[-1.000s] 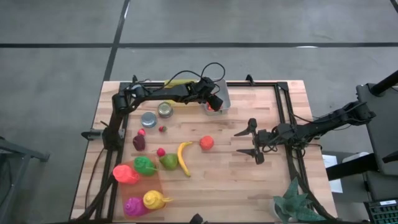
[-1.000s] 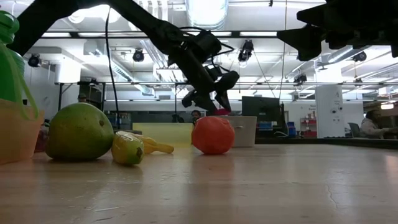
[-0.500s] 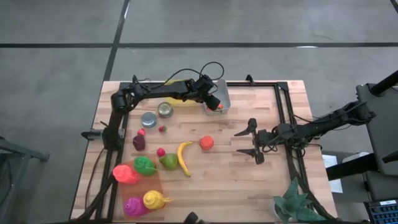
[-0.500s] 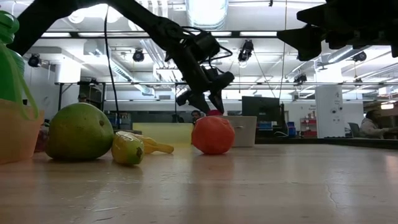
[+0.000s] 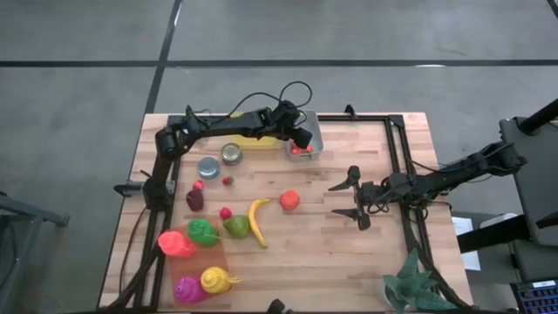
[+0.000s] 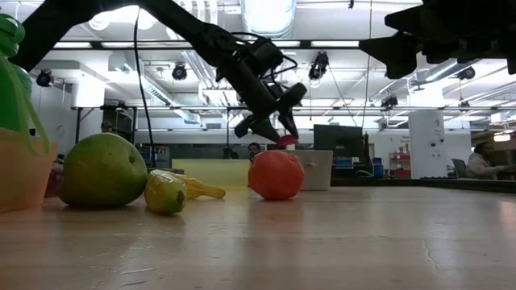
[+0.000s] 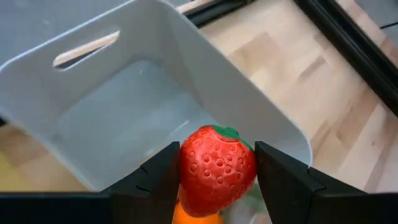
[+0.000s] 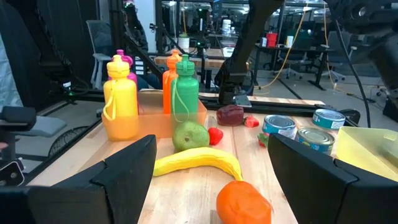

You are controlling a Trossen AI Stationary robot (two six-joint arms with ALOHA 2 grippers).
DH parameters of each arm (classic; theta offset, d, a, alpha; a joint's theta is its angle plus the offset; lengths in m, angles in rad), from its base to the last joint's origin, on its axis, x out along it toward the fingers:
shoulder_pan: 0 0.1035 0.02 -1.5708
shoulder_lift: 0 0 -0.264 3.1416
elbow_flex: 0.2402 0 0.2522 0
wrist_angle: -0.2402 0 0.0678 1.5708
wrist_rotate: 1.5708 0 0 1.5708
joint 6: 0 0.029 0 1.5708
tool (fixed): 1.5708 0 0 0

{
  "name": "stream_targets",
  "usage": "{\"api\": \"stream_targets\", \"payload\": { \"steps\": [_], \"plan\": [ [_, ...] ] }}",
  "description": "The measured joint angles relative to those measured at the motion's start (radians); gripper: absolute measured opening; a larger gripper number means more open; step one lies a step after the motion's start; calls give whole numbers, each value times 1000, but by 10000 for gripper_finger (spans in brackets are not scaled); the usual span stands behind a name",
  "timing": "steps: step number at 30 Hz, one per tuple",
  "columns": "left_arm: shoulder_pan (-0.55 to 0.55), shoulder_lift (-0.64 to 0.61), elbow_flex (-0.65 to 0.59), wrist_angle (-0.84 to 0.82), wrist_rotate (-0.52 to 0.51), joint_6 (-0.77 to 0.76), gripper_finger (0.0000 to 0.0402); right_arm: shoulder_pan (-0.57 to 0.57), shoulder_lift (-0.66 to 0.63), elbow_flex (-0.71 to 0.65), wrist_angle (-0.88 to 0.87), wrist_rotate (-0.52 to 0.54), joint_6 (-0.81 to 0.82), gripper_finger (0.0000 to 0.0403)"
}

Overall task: Pick & Place Food Item
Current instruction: Put the red strawberry into the gray bin

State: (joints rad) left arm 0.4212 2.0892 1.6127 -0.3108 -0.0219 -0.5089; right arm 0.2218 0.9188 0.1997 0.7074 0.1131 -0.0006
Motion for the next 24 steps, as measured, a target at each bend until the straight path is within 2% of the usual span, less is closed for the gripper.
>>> {"api": "stream_targets", "payload": {
  "steps": [3,10,24],
  "plan": [
    [-7,19,-1,38,4,-2,191,0,0,0,0,0,0,306],
    [-13,62,-1,156,38,-111,191,0,0,0,0,0,0,306],
    [-66,74,-1,168,36,-121,191,0,0,0,0,0,0,306]
  ]
}}
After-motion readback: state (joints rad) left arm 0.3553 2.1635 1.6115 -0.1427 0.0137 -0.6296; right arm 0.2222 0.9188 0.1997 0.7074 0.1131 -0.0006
